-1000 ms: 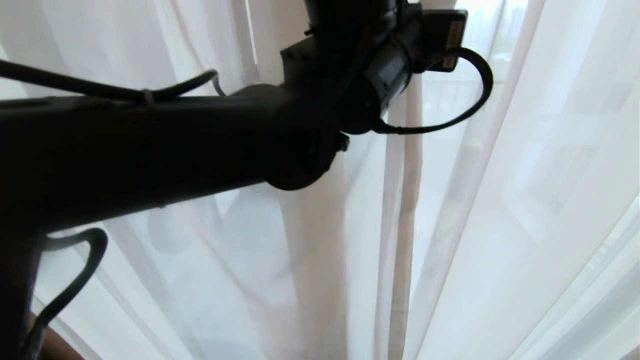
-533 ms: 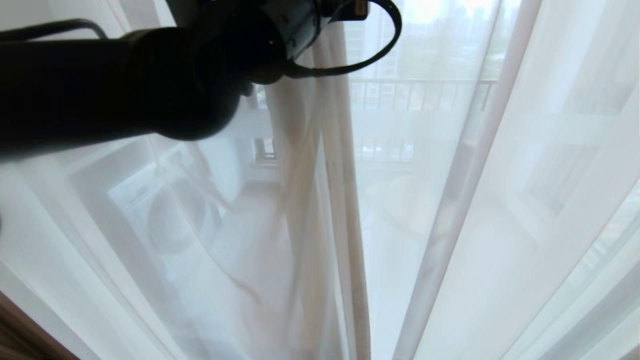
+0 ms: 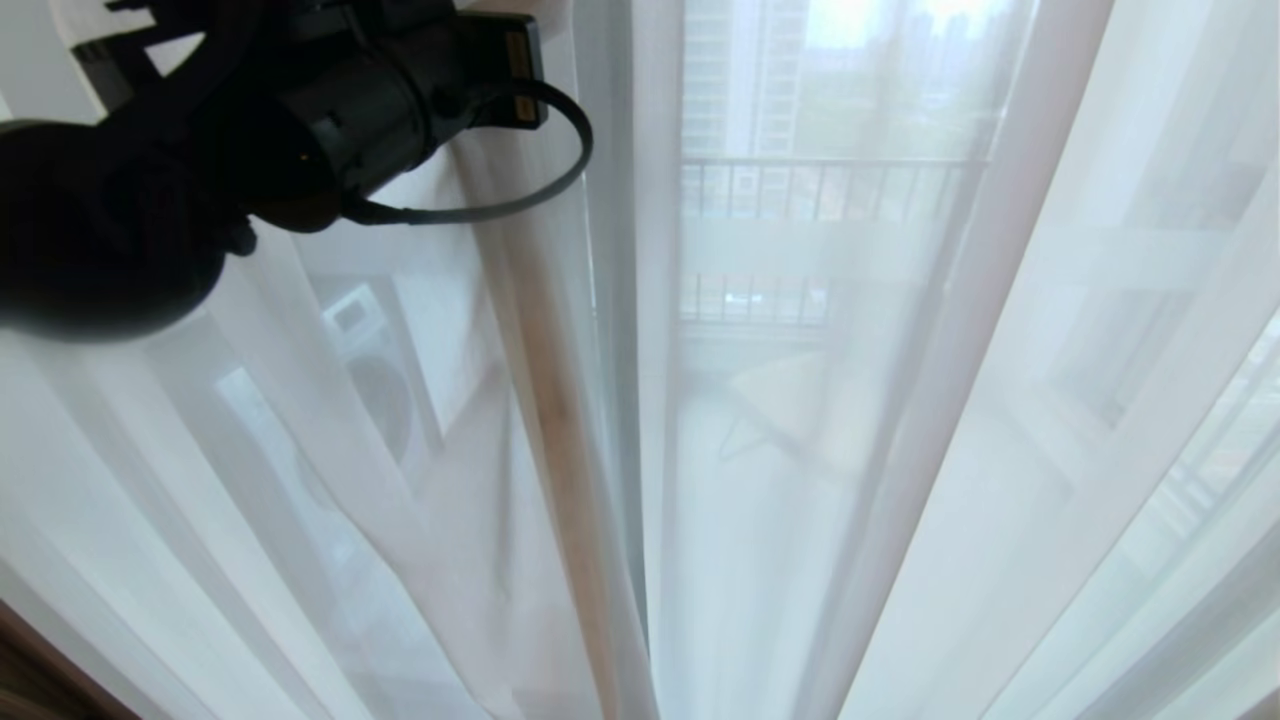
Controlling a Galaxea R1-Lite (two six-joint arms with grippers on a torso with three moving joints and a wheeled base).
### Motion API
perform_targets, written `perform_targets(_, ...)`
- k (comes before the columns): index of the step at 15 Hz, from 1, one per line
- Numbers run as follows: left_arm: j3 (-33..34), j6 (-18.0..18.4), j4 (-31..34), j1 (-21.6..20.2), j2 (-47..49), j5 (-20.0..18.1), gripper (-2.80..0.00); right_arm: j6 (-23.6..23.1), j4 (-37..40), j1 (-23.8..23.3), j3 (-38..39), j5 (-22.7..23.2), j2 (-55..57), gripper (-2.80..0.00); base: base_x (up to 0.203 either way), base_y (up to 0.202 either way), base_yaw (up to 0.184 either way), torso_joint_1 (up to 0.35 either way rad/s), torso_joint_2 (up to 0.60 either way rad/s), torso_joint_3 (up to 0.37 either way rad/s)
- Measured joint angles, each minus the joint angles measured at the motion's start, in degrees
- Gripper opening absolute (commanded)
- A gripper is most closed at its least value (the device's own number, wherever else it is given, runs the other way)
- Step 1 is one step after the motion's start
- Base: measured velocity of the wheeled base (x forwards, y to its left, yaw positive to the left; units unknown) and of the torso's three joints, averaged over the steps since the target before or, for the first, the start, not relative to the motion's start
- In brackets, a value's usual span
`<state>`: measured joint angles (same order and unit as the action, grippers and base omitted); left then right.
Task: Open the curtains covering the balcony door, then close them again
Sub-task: Close the outer curtains on both sides
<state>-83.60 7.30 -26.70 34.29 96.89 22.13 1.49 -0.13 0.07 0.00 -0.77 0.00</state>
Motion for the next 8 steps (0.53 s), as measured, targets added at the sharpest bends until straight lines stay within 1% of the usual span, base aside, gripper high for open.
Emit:
perform_targets(3, 3.8, -0.2, -0.2, -2.1, -1.8, 0.0, -2.8, 0.0, 0.0, 0.0, 0.0, 0.0, 0.0, -2.8, 0.0, 0.0, 0.0, 0.0, 0.0, 0.0)
perform_targets(4, 5.1, -0.4, -0.7, -2.3, -2.1, 0.0, -2.8, 0.0, 0.0, 0.0, 0.0, 0.0, 0.0, -2.8, 0.0, 0.0, 0.0, 0.0, 0.0, 0.0)
perform_targets(6, 7.0, -0.6, -4.1, -2.5, -2.2, -0.1, -2.8, 0.0, 0.0, 0.0, 0.0, 0.0, 0.0, -2.8, 0.0, 0.0, 0.0, 0.0, 0.0, 0.0)
perform_targets(8, 7.5, -0.7, -4.9, -2.5, -1.8, -0.2, -2.8, 0.0, 0.0, 0.0, 0.0, 0.0, 0.0, -2.8, 0.0, 0.0, 0.0, 0.0, 0.0, 0.0)
